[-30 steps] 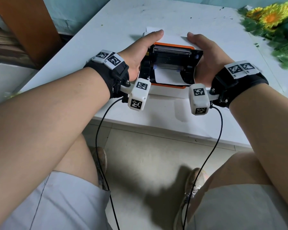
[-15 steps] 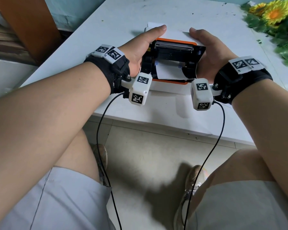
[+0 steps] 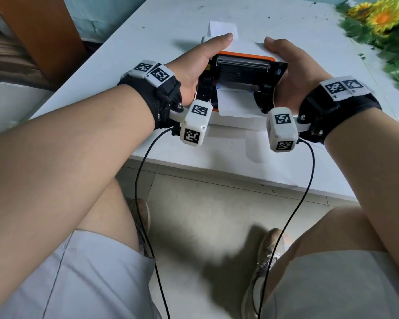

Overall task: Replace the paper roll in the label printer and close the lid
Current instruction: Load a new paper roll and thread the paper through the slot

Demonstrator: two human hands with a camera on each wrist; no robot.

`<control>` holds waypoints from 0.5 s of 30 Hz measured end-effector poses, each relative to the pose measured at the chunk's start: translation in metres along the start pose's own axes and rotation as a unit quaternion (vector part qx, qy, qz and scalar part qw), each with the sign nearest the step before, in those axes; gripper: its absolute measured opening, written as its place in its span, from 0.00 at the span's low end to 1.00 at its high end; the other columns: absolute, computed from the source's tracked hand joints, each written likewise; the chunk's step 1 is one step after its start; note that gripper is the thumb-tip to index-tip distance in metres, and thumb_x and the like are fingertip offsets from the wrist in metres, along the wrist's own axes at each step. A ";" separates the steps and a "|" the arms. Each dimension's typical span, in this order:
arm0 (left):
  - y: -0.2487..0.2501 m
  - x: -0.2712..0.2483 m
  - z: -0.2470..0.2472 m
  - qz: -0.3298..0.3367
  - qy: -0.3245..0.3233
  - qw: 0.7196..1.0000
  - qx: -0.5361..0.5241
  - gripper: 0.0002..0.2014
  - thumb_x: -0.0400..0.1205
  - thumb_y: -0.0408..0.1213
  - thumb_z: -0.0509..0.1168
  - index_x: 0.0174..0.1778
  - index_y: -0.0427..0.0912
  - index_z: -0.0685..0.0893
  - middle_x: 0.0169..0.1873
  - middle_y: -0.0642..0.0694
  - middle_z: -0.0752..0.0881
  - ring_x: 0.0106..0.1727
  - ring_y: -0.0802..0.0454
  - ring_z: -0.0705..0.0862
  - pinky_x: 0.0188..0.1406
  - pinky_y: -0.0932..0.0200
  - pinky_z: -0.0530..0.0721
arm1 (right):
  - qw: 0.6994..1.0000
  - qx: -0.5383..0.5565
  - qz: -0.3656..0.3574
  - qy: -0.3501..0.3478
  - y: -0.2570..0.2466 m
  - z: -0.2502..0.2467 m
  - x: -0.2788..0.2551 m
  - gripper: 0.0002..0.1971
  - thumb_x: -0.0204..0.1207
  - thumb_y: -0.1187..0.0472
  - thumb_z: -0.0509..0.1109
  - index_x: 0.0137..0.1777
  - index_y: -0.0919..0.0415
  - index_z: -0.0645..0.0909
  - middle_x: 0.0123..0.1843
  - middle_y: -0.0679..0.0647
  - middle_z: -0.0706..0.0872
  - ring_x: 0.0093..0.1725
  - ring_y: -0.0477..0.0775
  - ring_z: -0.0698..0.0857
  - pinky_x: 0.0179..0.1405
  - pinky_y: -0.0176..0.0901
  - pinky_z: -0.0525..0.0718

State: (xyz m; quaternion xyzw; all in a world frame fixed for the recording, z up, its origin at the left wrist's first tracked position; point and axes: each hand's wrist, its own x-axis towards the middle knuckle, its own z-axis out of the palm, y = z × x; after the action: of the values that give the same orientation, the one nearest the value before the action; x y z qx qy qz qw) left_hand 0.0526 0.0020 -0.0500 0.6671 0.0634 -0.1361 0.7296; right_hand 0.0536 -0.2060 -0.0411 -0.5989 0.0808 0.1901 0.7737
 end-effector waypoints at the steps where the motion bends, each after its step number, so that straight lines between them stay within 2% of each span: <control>1: 0.000 0.002 0.000 0.000 0.003 1.000 0.001 0.27 0.84 0.61 0.69 0.74 0.48 0.85 0.56 0.46 0.94 0.42 0.52 0.95 0.38 0.59 0.90 | 1.000 0.005 0.000 -0.001 0.000 0.000 0.001 0.19 0.86 0.45 0.70 0.66 0.59 0.85 0.45 0.57 0.96 0.34 0.58 0.96 0.31 0.45 0.92; 3: 0.000 0.004 -0.001 -0.005 0.000 1.000 0.005 0.27 0.84 0.61 0.70 0.75 0.49 0.85 0.57 0.46 0.93 0.45 0.51 0.94 0.40 0.58 0.91 | 1.000 0.006 0.000 0.002 0.001 -0.002 0.002 0.27 0.84 0.45 0.73 0.77 0.60 0.85 0.58 0.58 0.96 0.46 0.61 0.98 0.42 0.53 0.95; 4: 0.001 0.003 -0.001 -0.009 -0.003 1.000 0.007 0.25 0.84 0.61 0.70 0.72 0.49 0.86 0.56 0.47 0.93 0.47 0.51 0.94 0.42 0.57 0.91 | 1.000 0.005 0.003 0.004 0.002 -0.002 0.002 0.30 0.82 0.44 0.75 0.80 0.59 0.83 0.64 0.59 0.95 0.53 0.63 0.97 0.49 0.57 0.95; 5: 0.001 0.004 -0.001 -0.011 -0.005 1.000 0.008 0.22 0.85 0.60 0.70 0.69 0.50 0.87 0.53 0.47 0.94 0.48 0.50 0.94 0.44 0.56 0.92 | 1.000 0.003 0.006 0.003 0.003 -0.002 0.002 0.31 0.81 0.44 0.76 0.80 0.60 0.83 0.66 0.58 0.94 0.55 0.63 0.97 0.52 0.58 0.94; 7: 0.000 0.005 -0.002 -0.006 -0.002 1.000 0.001 0.18 0.84 0.56 0.73 0.62 0.49 0.89 0.50 0.47 0.95 0.49 0.48 0.94 0.47 0.53 0.94 | 1.000 0.005 0.011 -0.001 0.001 -0.002 0.002 0.26 0.83 0.44 0.74 0.73 0.60 0.87 0.59 0.58 0.96 0.47 0.60 0.97 0.45 0.54 0.94; 8: 0.000 0.006 -0.002 0.000 0.001 1.000 -0.005 0.19 0.83 0.55 0.75 0.63 0.48 0.89 0.55 0.45 0.95 0.52 0.46 0.94 0.51 0.51 0.94 | 1.000 0.006 0.010 -0.002 0.001 -0.002 0.003 0.23 0.83 0.44 0.73 0.70 0.60 0.87 0.57 0.58 0.96 0.46 0.60 0.97 0.44 0.54 0.94; 10: -0.002 0.010 -0.002 0.019 0.006 1.000 -0.018 0.21 0.81 0.52 0.77 0.67 0.46 0.89 0.64 0.40 0.92 0.61 0.40 0.93 0.59 0.43 0.93 | 1.000 0.002 0.004 0.003 0.001 -0.003 0.003 0.26 0.83 0.45 0.74 0.76 0.60 0.85 0.64 0.59 0.95 0.58 0.63 0.97 0.55 0.61 0.94; 12: -0.002 0.011 -0.002 0.027 0.004 0.999 -0.019 0.17 0.83 0.50 0.76 0.63 0.44 0.90 0.59 0.41 0.93 0.58 0.41 0.93 0.65 0.41 0.91 | 1.000 0.003 -0.003 0.009 0.001 -0.004 0.005 0.29 0.83 0.46 0.75 0.80 0.59 0.82 0.69 0.61 0.93 0.65 0.66 0.95 0.62 0.65 0.92; 13: -0.002 0.012 -0.003 0.027 0.001 0.999 -0.018 0.15 0.84 0.49 0.76 0.60 0.44 0.91 0.55 0.42 0.94 0.55 0.42 0.94 0.64 0.42 0.90 | 1.000 0.004 -0.002 0.005 0.002 -0.004 0.006 0.28 0.83 0.46 0.76 0.78 0.60 0.83 0.69 0.62 0.93 0.65 0.67 0.94 0.62 0.66 0.92; 15: -0.002 0.013 -0.003 0.023 -0.007 1.000 -0.013 0.12 0.84 0.49 0.75 0.56 0.46 0.91 0.48 0.45 0.95 0.50 0.45 0.94 0.57 0.47 0.92 | 1.000 0.006 0.005 -0.004 0.002 -0.004 0.005 0.27 0.83 0.46 0.75 0.76 0.60 0.85 0.70 0.63 0.93 0.66 0.68 0.94 0.64 0.67 0.91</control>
State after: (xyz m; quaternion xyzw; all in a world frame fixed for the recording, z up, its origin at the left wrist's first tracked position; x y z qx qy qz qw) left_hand 0.0648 0.0036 -0.0554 0.6576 0.0450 -0.1233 0.7419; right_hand 0.0577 -0.2081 -0.0460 -0.5931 0.0820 0.1959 0.7766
